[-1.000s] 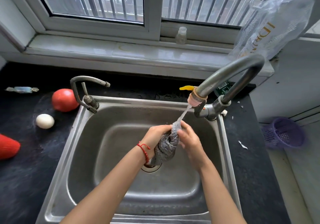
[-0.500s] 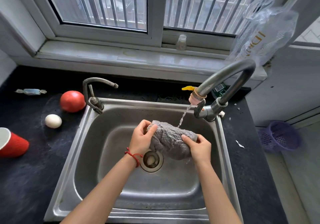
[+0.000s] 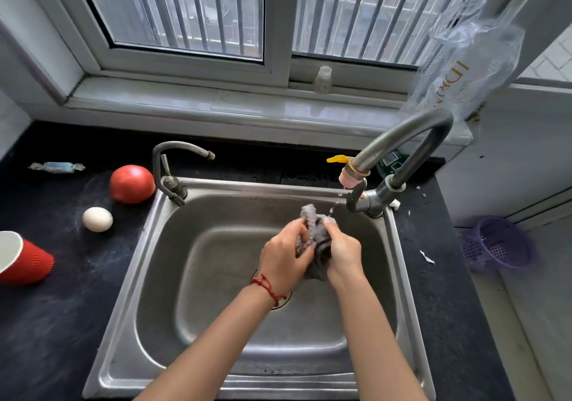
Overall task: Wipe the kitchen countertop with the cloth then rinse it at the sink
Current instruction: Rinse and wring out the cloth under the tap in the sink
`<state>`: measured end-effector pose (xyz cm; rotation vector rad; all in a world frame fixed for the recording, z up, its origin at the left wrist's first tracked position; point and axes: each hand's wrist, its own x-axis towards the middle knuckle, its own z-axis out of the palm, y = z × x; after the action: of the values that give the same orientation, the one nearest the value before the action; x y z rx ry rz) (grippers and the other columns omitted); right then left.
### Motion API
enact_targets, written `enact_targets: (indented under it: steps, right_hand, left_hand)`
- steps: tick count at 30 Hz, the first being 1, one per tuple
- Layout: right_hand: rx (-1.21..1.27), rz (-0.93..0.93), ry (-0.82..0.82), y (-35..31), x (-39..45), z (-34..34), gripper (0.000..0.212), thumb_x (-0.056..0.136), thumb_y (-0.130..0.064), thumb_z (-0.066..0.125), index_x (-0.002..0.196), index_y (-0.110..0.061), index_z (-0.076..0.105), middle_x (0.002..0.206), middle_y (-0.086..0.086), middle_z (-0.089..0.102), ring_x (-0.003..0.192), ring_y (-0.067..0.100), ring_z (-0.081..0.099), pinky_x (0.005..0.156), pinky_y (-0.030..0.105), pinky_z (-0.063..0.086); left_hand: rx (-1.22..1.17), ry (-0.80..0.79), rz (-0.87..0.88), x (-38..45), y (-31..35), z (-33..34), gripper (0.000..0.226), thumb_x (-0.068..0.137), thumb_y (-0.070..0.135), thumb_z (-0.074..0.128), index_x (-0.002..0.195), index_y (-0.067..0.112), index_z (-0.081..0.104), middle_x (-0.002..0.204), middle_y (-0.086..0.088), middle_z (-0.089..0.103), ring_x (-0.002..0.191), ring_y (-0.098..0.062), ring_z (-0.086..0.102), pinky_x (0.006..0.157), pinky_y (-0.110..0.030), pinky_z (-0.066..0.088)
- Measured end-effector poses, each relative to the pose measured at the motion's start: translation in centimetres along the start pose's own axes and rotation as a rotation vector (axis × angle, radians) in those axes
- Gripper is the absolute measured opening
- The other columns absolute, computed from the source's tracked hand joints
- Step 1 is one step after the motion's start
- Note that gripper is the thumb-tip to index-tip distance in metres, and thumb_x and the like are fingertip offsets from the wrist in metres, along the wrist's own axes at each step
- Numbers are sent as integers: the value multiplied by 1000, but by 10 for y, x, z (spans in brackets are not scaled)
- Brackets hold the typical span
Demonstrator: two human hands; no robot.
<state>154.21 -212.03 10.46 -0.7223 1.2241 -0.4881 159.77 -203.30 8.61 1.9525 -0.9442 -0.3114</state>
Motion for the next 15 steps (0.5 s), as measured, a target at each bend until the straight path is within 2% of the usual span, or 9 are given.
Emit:
enact_targets:
  steps: [2,3,4,6,8,10,12,14,15]
  right_hand:
    - [35,88,-159,-4,-3,1,31,87,-33,59,79,-4,67,69,10,69,62,21,67,59,29,54]
    - [3,77,-209,-5,-3,0,34,84,-37,61,80,-4,68,69,9,70,64,20,67,62,31,55]
    - [-27,45,-230,-5,-2,-2,32,82,-36,64,80,-5,67,69,9,70,64,20,67,64,33,55]
    - [-54,-32,-236,-4,-1,-6,16,81,-22,67,80,-6,67,73,11,68,64,21,66,66,34,56]
    - [-142,-133,-269,-6,-5,-6,4,81,-10,66,82,-7,68,80,13,69,70,23,67,70,36,56]
    - [-310,-231,-311,-6,-9,-3,5,81,-7,65,82,-10,69,81,13,69,77,24,65,70,32,55]
    - [-393,-276,-321,-8,-13,-3,6,83,-9,64,81,-10,69,82,14,69,79,26,65,71,34,54]
    - [-311,-234,-363,-13,-14,-5,11,85,-12,61,85,-6,70,85,17,71,80,28,67,72,35,56]
    - [-238,-197,-401,-16,-15,-5,14,87,-13,58,88,-5,70,84,15,73,78,26,68,68,33,57]
  left_hand:
    - [68,-67,60,-3,5,2,53,71,40,44,119,22,57,93,5,67,76,-15,62,69,-30,52]
    - [75,-96,94,-4,4,2,54,71,39,46,120,21,58,96,9,67,79,-15,64,71,-27,52]
    - [52,-123,128,-5,4,1,45,70,39,50,109,22,63,104,13,66,83,-14,65,72,-25,52]
    - [-117,-107,131,-8,2,-4,20,68,34,59,76,18,66,117,18,62,92,-11,66,77,-25,53]
    - [-365,42,-17,-8,3,-7,19,67,34,63,66,16,67,99,24,70,84,-10,69,76,-30,55]
    - [-411,215,-82,-2,6,-10,22,64,44,65,72,23,67,82,13,71,77,-13,66,73,-28,52]
    - [-364,229,-107,7,6,-11,57,53,63,68,96,28,57,98,3,61,90,-9,58,79,-12,44]
    - [-443,41,-174,17,3,-12,94,40,79,65,115,26,46,117,3,52,107,-5,51,85,-1,38]
    - [-521,-102,-201,21,1,-12,101,34,81,66,116,24,46,119,3,53,109,-7,52,90,-4,40]
